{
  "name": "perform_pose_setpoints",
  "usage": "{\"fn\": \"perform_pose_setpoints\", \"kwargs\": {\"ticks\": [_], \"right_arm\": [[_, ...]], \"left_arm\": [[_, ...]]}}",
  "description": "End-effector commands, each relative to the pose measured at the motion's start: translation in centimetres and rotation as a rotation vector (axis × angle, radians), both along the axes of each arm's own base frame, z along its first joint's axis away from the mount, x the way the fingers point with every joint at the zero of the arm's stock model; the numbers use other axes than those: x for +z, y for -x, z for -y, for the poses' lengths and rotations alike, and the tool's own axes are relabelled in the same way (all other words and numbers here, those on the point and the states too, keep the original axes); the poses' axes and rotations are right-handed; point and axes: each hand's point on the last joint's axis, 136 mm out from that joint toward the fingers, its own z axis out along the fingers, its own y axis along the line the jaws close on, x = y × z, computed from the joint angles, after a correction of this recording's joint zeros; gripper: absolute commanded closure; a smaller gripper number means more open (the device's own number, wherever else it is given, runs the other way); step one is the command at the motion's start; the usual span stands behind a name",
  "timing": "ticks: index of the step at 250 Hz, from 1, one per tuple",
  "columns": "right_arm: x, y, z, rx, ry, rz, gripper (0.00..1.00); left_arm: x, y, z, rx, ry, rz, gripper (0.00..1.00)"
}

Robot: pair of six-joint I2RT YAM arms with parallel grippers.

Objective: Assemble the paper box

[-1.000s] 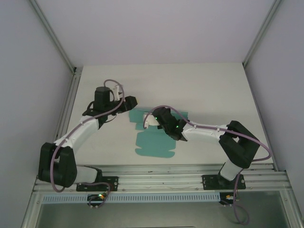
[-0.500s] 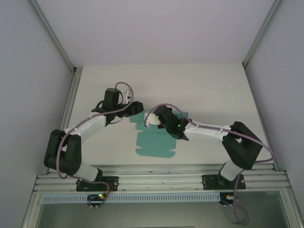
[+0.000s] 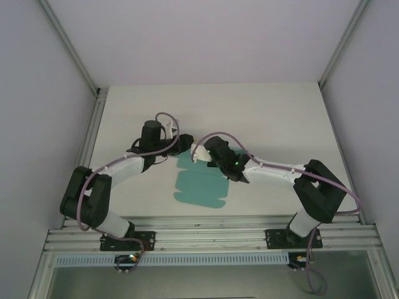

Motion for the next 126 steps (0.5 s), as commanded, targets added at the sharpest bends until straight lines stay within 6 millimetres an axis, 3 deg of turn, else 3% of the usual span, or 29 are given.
{"fn": "perform_pose_setpoints", "kwargs": {"ticks": [1, 47, 92, 126], "right_arm": [[2.1, 0.7, -2.1, 0.046, -0.142, 0.008, 1.0], [2.3, 0.8, -2.6, 0.055, -0.18, 0.003, 1.0], [2.1, 1.0, -2.9, 0.047, -0.234, -0.01, 1.0], [2.2, 0.3, -1.5, 0.001, -0.183, 0.036, 1.0]], "left_arm": [[2.8, -0.1, 2.5, -0.054, 0.181, 0.018, 0.52], [2.7, -1.0, 3.5, -0.055, 0.21, 0.019, 0.53], [4.6, -1.4, 4.0, -0.054, 0.334, 0.055, 0.5], [2.7, -1.4, 2.6, -0.048, 0.294, -0.004, 0.48]]}}
